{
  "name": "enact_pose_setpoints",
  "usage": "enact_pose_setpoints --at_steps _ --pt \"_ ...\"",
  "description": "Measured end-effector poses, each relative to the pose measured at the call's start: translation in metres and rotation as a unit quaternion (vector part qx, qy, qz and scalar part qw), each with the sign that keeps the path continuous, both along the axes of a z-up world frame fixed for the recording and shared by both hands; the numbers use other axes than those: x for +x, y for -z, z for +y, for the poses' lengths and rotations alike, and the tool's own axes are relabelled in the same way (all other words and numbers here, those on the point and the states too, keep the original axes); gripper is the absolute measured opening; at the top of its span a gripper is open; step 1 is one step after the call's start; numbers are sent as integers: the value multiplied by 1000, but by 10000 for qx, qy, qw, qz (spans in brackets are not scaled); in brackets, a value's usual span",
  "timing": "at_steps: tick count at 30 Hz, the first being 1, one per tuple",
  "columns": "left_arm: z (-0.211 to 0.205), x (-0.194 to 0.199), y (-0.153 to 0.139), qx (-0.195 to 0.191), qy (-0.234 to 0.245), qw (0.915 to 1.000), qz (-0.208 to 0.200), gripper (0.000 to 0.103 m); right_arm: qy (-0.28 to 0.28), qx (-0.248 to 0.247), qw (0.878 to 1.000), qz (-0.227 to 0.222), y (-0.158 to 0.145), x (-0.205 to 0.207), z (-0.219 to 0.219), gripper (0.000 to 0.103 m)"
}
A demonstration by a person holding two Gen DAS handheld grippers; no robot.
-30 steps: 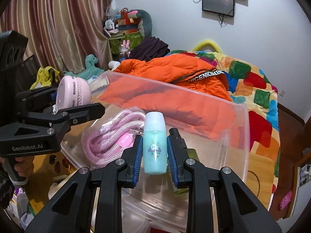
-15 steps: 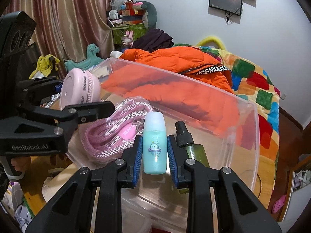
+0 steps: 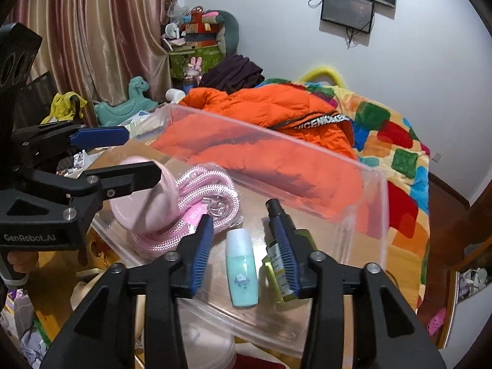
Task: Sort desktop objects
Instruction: 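Lower and release the pink case with the left tool while the right tool releases the teal bottle, then grasp the white round jar with the right tool while the left tool approaches the cream jar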
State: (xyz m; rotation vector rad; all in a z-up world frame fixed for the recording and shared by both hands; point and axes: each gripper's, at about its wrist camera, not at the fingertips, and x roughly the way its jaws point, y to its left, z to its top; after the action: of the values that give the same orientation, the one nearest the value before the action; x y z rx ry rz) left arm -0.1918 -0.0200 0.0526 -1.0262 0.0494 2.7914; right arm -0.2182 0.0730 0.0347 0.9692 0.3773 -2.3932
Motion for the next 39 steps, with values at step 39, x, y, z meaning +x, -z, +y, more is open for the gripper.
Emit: enact_pose_setpoints --at_steps 39 --pt "7 101 6 112 231 9996 86 91 434 -303 9974 482 -22 101 66 65"
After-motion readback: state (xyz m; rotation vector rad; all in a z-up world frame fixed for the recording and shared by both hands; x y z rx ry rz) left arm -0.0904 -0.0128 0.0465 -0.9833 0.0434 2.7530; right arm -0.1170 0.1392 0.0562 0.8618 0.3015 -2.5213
